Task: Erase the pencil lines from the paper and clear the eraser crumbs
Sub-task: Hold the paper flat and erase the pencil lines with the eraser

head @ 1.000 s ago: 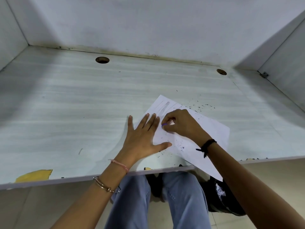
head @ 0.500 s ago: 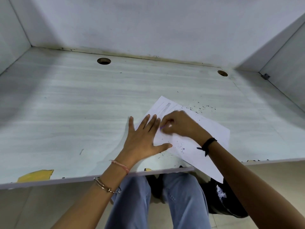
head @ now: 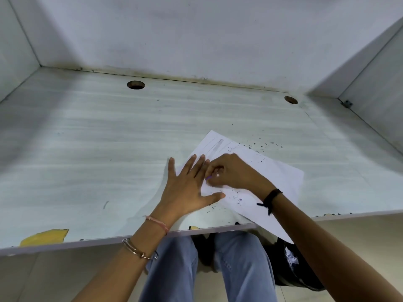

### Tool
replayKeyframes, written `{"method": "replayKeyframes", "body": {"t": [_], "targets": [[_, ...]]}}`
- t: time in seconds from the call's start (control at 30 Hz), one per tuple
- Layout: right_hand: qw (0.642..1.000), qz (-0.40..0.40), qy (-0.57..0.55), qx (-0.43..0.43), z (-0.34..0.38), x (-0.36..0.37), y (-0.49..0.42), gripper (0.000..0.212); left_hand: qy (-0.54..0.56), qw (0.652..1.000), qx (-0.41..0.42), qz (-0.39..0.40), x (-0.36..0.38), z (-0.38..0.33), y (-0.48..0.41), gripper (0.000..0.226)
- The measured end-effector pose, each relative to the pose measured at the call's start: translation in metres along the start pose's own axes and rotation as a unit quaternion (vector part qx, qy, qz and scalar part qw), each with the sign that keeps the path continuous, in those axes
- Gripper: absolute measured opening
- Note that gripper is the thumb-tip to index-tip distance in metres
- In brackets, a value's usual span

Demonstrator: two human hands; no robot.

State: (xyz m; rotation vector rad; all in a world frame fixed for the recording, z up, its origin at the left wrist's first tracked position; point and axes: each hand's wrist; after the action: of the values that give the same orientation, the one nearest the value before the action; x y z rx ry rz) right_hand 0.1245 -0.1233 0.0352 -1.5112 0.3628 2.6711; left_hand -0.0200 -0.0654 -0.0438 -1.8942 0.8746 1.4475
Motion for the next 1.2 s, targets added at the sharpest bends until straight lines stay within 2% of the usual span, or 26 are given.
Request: {"method": "replayKeyframes", "body": {"t": [0.03,0.17,0.2,0.33,0.47,0.5,0.6,0.63,0.73,0.8,0.9,0.97,1.07,1.2], "targets": [[1.000,0.006,0.000,-0.007,-0.002,-0.001,0.001,0.005,0.001,1.000,-0.001,0.002,0.000,0.000,0.000,0.105],[0.990,-0.138,-0.023,0.025,-0.022,-0.012,-0.013,0.004,-0.005,1.000,-0.005,0.015,-0.004,-0.001,0.001,0.104],[0.990,-0.136,-0.020,0.023,-0.020,-0.008,-0.012,0.004,-0.006,1.000,-0.005,0.013,-0.003,0.000,0.001,0.104],[1.000,-0.018,-0.015,-0.019,-0.010,0.002,0.003,0.006,0.003,1.000,-0.004,0.009,-0.002,0.000,0.000,0.107],[0.992,-0.124,-0.037,0.007,-0.022,-0.009,-0.012,0.003,-0.007,1.000,-0.005,0.007,-0.002,0.001,0.001,0.106],[0.992,-0.123,-0.034,0.015,-0.020,-0.007,-0.012,0.003,-0.008,1.000,-0.004,0.007,-0.001,0.000,0.000,0.106],[0.999,-0.021,-0.021,-0.010,-0.010,0.002,-0.002,0.004,-0.003,1.000,-0.002,0.008,-0.001,0.001,0.000,0.104],[1.000,-0.011,-0.019,-0.021,-0.011,0.002,-0.001,0.004,-0.003,1.000,-0.002,0.009,-0.001,0.001,0.000,0.104],[0.993,-0.116,-0.036,0.007,-0.029,-0.008,-0.015,0.004,-0.007,1.000,-0.006,0.024,-0.004,-0.001,0.000,0.103],[0.986,-0.150,-0.049,0.047,-0.037,-0.009,-0.021,0.005,-0.007,1.000,-0.007,0.024,-0.005,-0.001,0.001,0.103],[0.983,-0.161,-0.074,0.054,-0.041,-0.002,-0.015,0.004,0.012,1.000,-0.008,0.011,-0.005,-0.001,0.002,0.095],[0.972,-0.174,-0.143,0.064,-0.045,0.000,-0.003,0.004,0.034,0.999,-0.018,-0.009,-0.006,-0.002,0.004,0.087],[0.962,-0.175,-0.198,0.070,-0.050,0.000,0.008,0.005,0.015,0.999,-0.022,-0.041,-0.011,-0.004,0.003,0.096],[0.972,-0.158,-0.161,0.067,-0.046,0.004,0.007,0.012,-0.015,0.996,-0.002,-0.083,-0.014,-0.005,-0.014,0.108]]}}
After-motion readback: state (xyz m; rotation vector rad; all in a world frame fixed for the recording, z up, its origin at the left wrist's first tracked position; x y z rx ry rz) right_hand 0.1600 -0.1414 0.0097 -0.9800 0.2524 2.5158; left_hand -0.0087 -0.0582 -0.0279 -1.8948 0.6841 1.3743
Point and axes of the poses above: each hand's wrist, its own y-axis away from the middle knuckle, its own x-axis out of the palm, z = x × y
